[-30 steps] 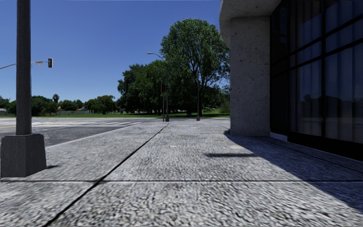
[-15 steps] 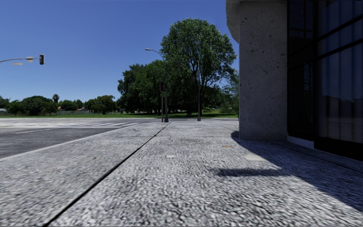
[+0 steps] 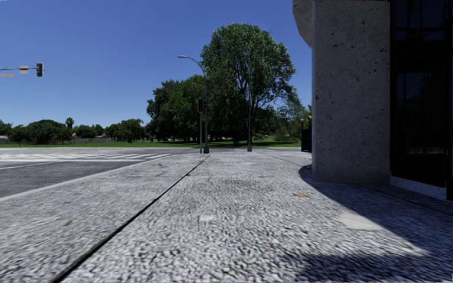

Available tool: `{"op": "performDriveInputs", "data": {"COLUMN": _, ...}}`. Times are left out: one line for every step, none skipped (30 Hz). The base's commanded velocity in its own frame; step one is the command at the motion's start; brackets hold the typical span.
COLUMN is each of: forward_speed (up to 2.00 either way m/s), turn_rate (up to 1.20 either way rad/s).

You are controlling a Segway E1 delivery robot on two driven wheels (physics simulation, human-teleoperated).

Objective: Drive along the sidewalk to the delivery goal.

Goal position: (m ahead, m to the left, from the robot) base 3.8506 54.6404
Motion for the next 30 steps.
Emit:
{"op": "performDriveInputs", "data": {"forward_speed": 2.0, "turn_rate": 0.0}}
{"op": "performDriveInputs", "data": {"forward_speed": 2.0, "turn_rate": 0.0}}
{"op": "performDriveInputs", "data": {"forward_speed": 2.0, "turn_rate": 0.0}}
{"op": "performDriveInputs", "data": {"forward_speed": 2.0, "turn_rate": 0.0}}
{"op": "performDriveInputs", "data": {"forward_speed": 2.0, "turn_rate": 0.0}}
{"op": "performDriveInputs", "data": {"forward_speed": 2.0, "turn_rate": 0.0}}
{"op": "performDriveInputs", "data": {"forward_speed": 2.0, "turn_rate": 0.0}}
{"op": "performDriveInputs", "data": {"forward_speed": 2.0, "turn_rate": 0.0}}
{"op": "performDriveInputs", "data": {"forward_speed": 2.0, "turn_rate": 0.0}}
{"op": "performDriveInputs", "data": {"forward_speed": 2.0, "turn_rate": 0.0}}
{"op": "performDriveInputs", "data": {"forward_speed": 2.0, "turn_rate": 0.0}}
{"op": "performDriveInputs", "data": {"forward_speed": 2.0, "turn_rate": 0.0}}
{"op": "performDriveInputs", "data": {"forward_speed": 2.0, "turn_rate": 0.0}}
{"op": "performDriveInputs", "data": {"forward_speed": 2.0, "turn_rate": 0.0}}
{"op": "performDriveInputs", "data": {"forward_speed": 2.0, "turn_rate": 0.0}}
{"op": "performDriveInputs", "data": {"forward_speed": 2.0, "turn_rate": 0.0}}
{"op": "performDriveInputs", "data": {"forward_speed": 2.0, "turn_rate": 0.0}}
{"op": "performDriveInputs", "data": {"forward_speed": 2.0, "turn_rate": 0.0}}
{"op": "performDriveInputs", "data": {"forward_speed": 2.0, "turn_rate": 0.0}}
{"op": "performDriveInputs", "data": {"forward_speed": 2.0, "turn_rate": 0.0}}
{"op": "performDriveInputs", "data": {"forward_speed": 2.0, "turn_rate": 0.0}}
{"op": "performDriveInputs", "data": {"forward_speed": 2.0, "turn_rate": 0.0}}
{"op": "performDriveInputs", "data": {"forward_speed": 2.0, "turn_rate": 0.0}}
{"op": "performDriveInputs", "data": {"forward_speed": 2.0, "turn_rate": 0.0}}
{"op": "performDriveInputs", "data": {"forward_speed": 2.0, "turn_rate": 0.0}}
{"op": "performDriveInputs", "data": {"forward_speed": 2.0, "turn_rate": 0.0}}
{"op": "performDriveInputs", "data": {"forward_speed": 2.0, "turn_rate": 0.0}}
{"op": "performDriveInputs", "data": {"forward_speed": 2.0, "turn_rate": 0.0}}
{"op": "performDriveInputs", "data": {"forward_speed": 2.0, "turn_rate": 0.0}}
{"op": "performDriveInputs", "data": {"forward_speed": 2.0, "turn_rate": 0.0}}
